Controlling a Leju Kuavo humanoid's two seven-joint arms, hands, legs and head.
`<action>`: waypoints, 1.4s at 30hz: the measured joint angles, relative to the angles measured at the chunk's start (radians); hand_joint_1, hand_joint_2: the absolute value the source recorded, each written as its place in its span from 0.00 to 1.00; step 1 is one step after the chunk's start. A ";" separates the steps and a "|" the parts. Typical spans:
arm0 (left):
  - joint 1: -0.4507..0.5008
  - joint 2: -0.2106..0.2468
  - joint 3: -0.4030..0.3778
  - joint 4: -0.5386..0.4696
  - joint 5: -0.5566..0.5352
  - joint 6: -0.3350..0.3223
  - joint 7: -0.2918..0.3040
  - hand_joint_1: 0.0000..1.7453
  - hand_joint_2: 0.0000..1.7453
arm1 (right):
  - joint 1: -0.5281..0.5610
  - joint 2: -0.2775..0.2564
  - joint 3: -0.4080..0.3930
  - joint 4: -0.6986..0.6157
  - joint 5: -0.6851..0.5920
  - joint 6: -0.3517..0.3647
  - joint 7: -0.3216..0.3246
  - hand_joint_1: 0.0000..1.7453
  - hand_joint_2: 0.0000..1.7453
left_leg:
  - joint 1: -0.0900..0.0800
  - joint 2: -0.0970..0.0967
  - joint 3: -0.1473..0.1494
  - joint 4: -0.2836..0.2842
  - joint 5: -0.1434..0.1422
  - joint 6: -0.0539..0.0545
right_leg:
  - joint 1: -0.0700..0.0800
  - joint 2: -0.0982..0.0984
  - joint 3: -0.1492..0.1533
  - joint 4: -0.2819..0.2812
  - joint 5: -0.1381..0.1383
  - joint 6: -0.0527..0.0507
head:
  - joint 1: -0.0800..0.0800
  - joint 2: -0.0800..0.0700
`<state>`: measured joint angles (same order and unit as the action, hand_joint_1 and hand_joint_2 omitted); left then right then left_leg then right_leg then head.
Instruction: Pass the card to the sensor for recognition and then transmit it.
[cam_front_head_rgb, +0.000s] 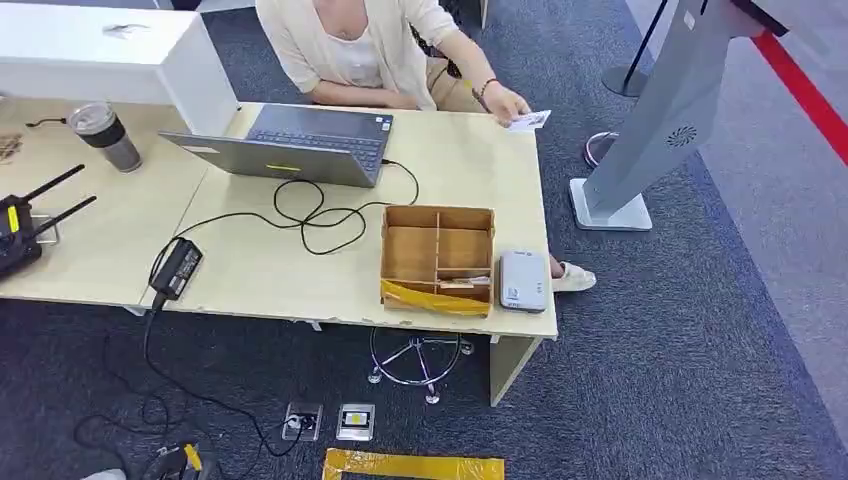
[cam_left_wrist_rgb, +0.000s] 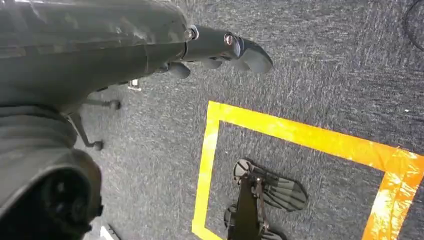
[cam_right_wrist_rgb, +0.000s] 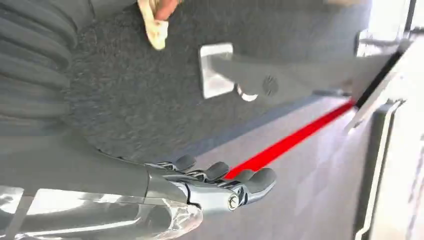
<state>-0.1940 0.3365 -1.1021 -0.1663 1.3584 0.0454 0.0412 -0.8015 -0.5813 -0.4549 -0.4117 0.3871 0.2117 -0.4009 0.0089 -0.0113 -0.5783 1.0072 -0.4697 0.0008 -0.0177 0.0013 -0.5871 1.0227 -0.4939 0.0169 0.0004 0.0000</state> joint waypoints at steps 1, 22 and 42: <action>-0.001 0.000 -0.001 0.000 0.000 -0.004 -0.002 0.00 0.00 | 0.002 0.007 0.036 -0.026 -0.017 -0.003 0.006 0.00 1.00 | 0.000 0.000 0.000 0.000 0.000 0.000 | 0.000 0.000 0.000 0.000 0.000 0.000 | 0.000 0.000; -0.005 0.015 -0.024 0.000 0.032 -0.011 -0.005 0.00 0.00 | 0.348 0.097 0.800 -1.060 0.080 -0.055 0.330 0.00 1.00 | 0.002 -0.004 -0.001 0.000 0.001 -0.001 | 0.002 -0.004 0.000 0.000 -0.001 -0.001 | 0.000 0.000; -0.006 0.002 -0.025 0.000 0.034 0.014 0.010 0.00 0.00 | 0.314 0.248 1.103 -1.051 0.756 -0.589 0.279 0.00 1.00 | 0.003 -0.003 0.000 0.000 0.001 -0.002 | 0.003 -0.001 0.000 0.000 -0.001 -0.001 | 0.000 0.000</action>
<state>-0.1997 0.3384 -1.1269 -0.1663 1.3928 0.0591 0.0511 -0.4870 -0.3335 0.6481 -1.4631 1.1432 -0.3773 -0.1221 0.0123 -0.0144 -0.5786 1.0068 -0.4684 -0.0012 -0.0145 0.0000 -0.5874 1.0231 -0.4949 0.0157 0.0007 0.0000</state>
